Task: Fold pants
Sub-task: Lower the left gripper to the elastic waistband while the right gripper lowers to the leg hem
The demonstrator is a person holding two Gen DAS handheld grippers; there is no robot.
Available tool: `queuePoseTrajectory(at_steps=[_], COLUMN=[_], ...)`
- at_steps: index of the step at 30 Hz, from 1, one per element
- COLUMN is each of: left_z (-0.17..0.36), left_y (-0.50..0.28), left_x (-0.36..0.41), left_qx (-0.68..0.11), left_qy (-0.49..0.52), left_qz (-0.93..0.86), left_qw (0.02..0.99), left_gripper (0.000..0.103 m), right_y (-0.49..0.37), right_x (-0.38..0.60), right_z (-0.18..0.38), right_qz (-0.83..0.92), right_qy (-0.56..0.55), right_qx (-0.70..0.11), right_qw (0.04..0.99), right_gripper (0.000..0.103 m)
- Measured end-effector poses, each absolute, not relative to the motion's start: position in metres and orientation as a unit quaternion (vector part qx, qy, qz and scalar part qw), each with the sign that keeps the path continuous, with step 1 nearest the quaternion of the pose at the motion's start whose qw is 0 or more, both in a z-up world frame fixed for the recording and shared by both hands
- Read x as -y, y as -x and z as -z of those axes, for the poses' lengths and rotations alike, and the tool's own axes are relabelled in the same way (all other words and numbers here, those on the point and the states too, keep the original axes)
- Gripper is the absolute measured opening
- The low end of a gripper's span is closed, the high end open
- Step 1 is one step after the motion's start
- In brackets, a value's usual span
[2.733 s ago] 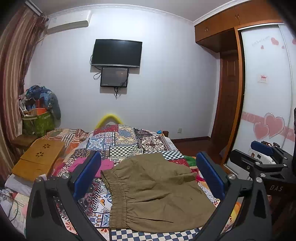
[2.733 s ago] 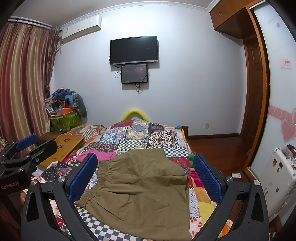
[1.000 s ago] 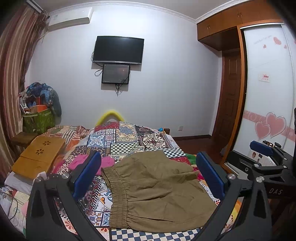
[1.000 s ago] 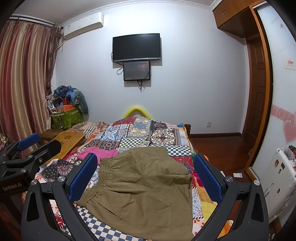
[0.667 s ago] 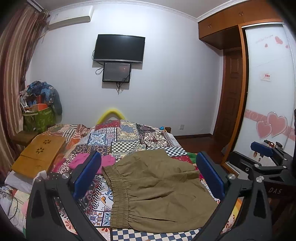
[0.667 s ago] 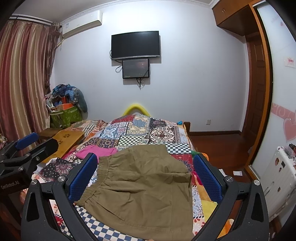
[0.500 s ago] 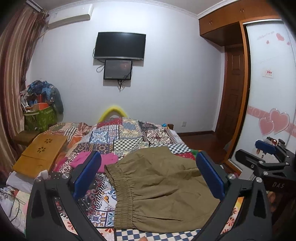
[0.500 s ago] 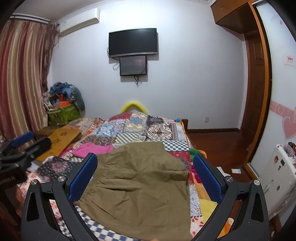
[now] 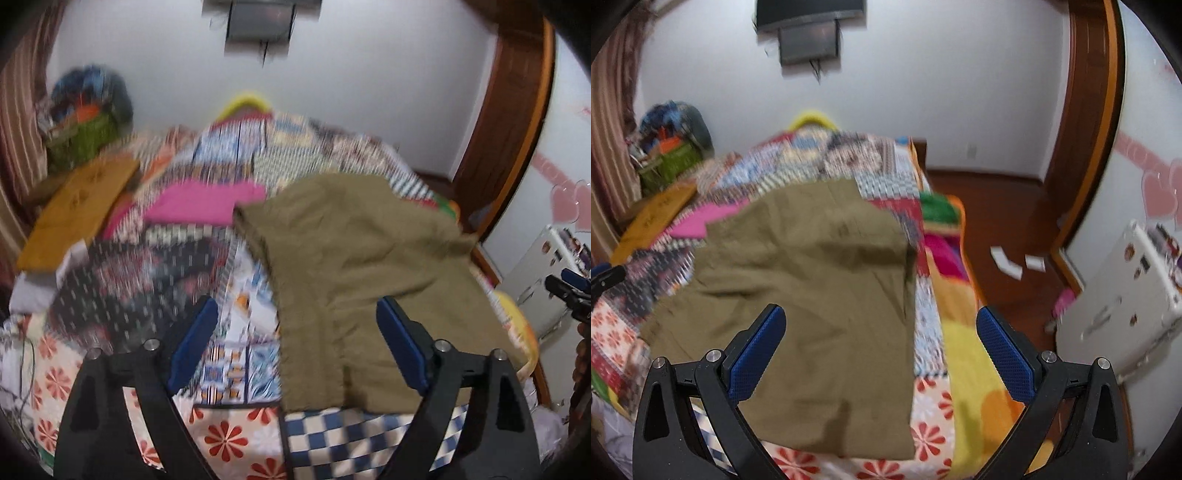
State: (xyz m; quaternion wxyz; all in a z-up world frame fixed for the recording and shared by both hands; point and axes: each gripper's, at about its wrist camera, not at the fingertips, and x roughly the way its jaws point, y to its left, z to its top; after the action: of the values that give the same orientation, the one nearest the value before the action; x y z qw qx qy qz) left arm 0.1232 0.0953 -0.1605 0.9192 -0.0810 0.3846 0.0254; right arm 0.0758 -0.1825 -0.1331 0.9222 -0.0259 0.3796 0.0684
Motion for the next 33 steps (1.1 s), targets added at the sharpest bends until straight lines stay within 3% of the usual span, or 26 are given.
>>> queuePoseTrajectory(at_steps=[9,13,17,21,25,33], left_z=[0.222,0.232,0.232,0.231,0.225,0.218], left_y=[-0.135,-0.138,-0.138,-0.133,-0.124,-0.116], left_x=[-0.09,-0.071,-0.072,-0.076,-0.069,-0.069], left_qx=[-0.466,-0.492,-0.495,-0.5,-0.501,-0.503], left_qy=[0.115,0.101,0.109,0.124,0.102,0.104], left_qz=[0.02,0.046,0.046,0.052,0.05,0.046], left_qw=[0.877,0.863,0.861,0.855,0.858,0.857], left_gripper=[0.086,0.071,0.067,0.058,0.058,0.059], right_y=[-0.091,-0.089,-0.084,-0.081,-0.08,-0.089], right_x=[0.194,0.193,0.191,0.196,0.202,0.2], right_z=[0.193,0.214,0.22,0.22,0.223,0.22], right_qz=[-0.095,-0.119,-0.129,-0.114,-0.113,-0.108], right_qy=[0.031,0.032,0.024,0.038,0.044,0.045], right_qx=[-0.488,-0.53,-0.538,-0.537,-0.537,-0.546], right_qw=[0.867,0.839,0.833,0.835,0.835,0.83], right_gripper=[0.093,0.071,0.066,0.038,0.026,0.026])
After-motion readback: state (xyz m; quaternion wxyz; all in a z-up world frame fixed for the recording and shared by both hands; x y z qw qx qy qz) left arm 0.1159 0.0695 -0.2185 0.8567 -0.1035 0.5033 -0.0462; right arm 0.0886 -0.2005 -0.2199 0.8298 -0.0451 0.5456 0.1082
